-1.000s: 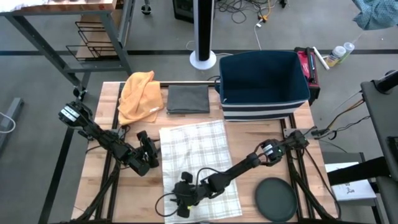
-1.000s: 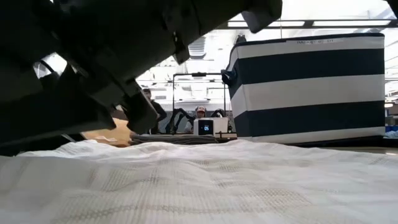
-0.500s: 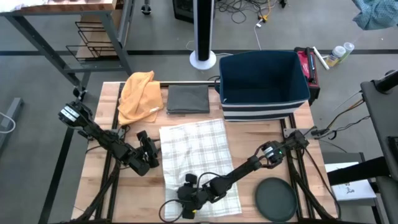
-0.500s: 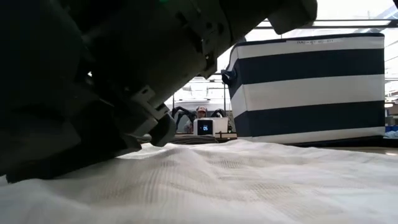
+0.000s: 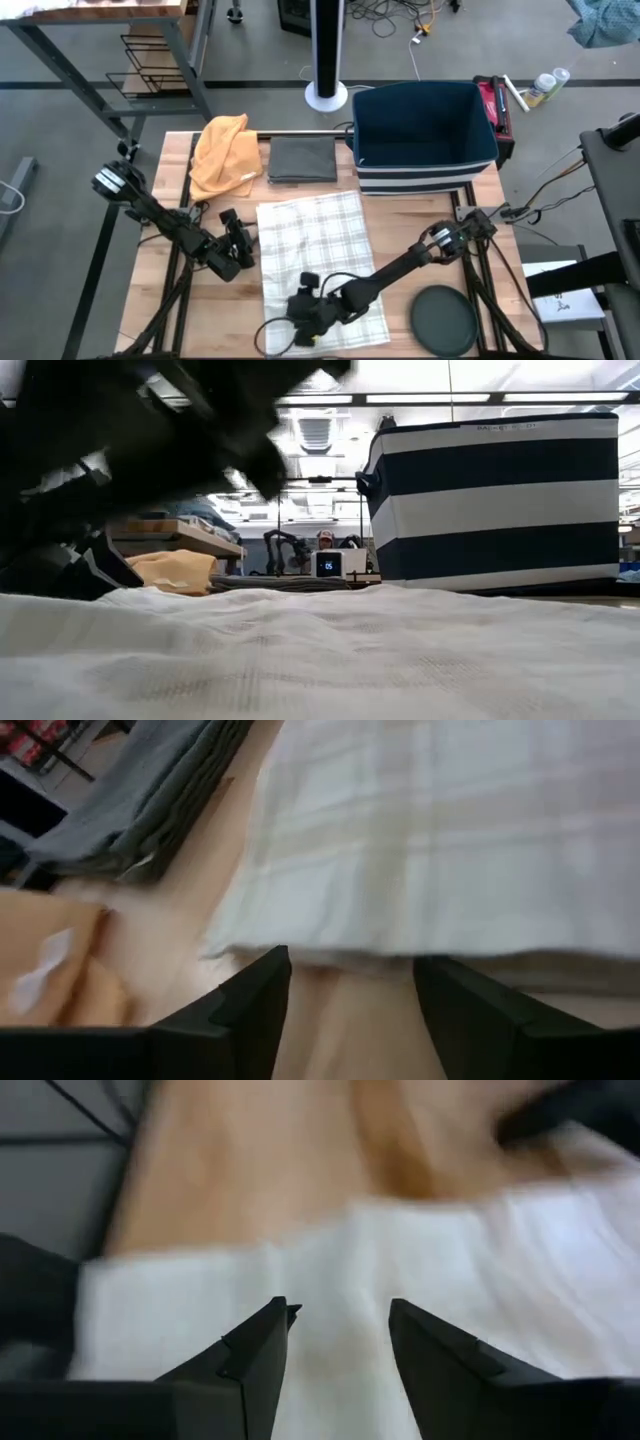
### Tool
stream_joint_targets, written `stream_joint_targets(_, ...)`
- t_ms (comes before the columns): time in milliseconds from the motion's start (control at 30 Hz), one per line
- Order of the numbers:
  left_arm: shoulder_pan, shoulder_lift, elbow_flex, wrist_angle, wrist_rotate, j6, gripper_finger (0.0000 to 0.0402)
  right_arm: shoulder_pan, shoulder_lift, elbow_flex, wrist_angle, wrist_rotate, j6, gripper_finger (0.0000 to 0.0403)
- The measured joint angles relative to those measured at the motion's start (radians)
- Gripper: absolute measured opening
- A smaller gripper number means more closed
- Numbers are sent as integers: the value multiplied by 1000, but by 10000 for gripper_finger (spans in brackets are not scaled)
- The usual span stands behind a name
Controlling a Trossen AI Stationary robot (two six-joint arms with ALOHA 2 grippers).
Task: Fold kitchen towel into neat rectangle
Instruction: Fold the white patterned towel
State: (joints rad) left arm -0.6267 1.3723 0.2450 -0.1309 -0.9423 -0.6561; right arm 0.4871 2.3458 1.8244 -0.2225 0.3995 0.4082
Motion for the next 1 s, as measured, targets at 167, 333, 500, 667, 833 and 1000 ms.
stream_joint_targets(167, 52, -115, 98, -346, 32, -82, 228, -42, -13, -77, -108, -3, 99, 172)
stream_joint_targets(333, 55, -217, 206, -568, 74, -176, 241, -66, -47, -106, -74, 33, 140, 172)
stream_joint_targets(500, 15, -273, 221, -246, 126, -88, 245, -115, -77, -144, -131, 103, 130, 172)
stream_joint_targets(667, -11, -196, 144, 223, 178, 22, 241, -156, -78, -180, -181, 135, 218, 172)
stream_joint_targets(833, -8, 7, 88, 363, 178, -21, 228, -186, -78, -241, -171, 138, 309, 172)
stream_joint_targets(1000, 28, 223, 69, 394, 147, -157, 218, -188, -97, -250, -215, 224, 301, 172)
